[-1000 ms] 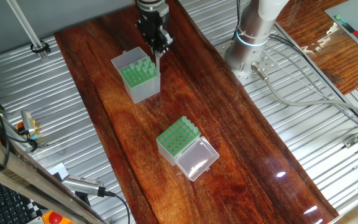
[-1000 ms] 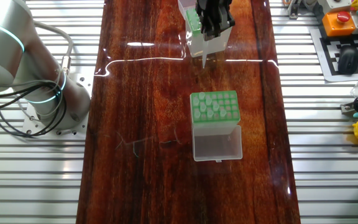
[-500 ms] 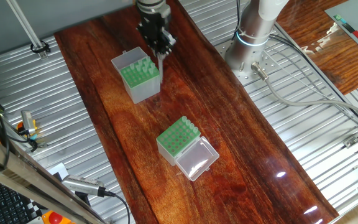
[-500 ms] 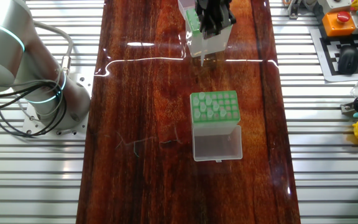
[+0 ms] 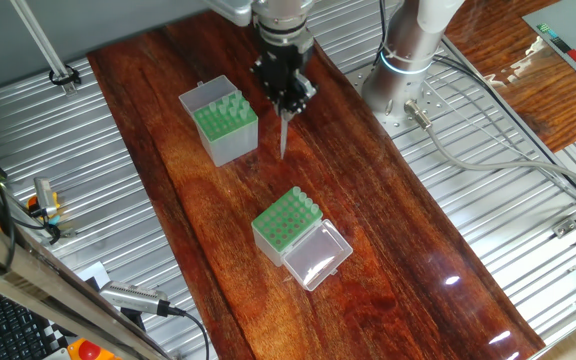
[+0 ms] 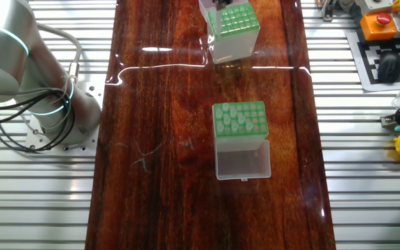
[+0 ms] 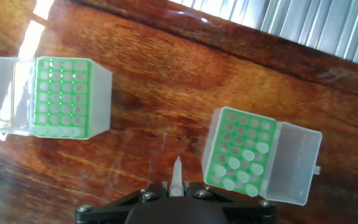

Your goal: Transfer all large pipette tips from one holder to another

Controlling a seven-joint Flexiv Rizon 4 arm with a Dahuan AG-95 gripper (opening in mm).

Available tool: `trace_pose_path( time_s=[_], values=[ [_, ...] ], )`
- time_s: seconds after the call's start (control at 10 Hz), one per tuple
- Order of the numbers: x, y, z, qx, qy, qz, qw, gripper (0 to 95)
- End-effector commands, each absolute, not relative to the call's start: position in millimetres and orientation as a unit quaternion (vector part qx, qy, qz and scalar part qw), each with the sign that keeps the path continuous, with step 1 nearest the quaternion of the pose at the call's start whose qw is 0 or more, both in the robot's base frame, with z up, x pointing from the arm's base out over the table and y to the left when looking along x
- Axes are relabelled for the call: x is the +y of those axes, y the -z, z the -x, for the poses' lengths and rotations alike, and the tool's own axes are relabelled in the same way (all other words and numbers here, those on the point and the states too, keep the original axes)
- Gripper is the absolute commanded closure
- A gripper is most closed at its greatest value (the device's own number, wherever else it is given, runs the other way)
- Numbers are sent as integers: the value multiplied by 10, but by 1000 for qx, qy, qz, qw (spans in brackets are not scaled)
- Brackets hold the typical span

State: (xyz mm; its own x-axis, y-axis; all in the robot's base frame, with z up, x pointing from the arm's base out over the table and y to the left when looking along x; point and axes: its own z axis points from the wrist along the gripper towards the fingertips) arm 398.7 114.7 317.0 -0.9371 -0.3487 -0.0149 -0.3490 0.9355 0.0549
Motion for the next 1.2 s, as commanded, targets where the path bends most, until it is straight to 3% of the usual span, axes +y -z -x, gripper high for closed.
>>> trace_pose_path(
  time_s=[0.1,0.4,0.8,1.2],
  values=[
    [1126,-3163,-3981,976,-15,217,-6,950],
    [1210,-3167,-4001,980,-31,196,-3,950],
    [1902,-3191,-4064,990,-18,138,-5,950],
    [1932,-3198,-4064,989,-14,150,-3,950]
  ],
)
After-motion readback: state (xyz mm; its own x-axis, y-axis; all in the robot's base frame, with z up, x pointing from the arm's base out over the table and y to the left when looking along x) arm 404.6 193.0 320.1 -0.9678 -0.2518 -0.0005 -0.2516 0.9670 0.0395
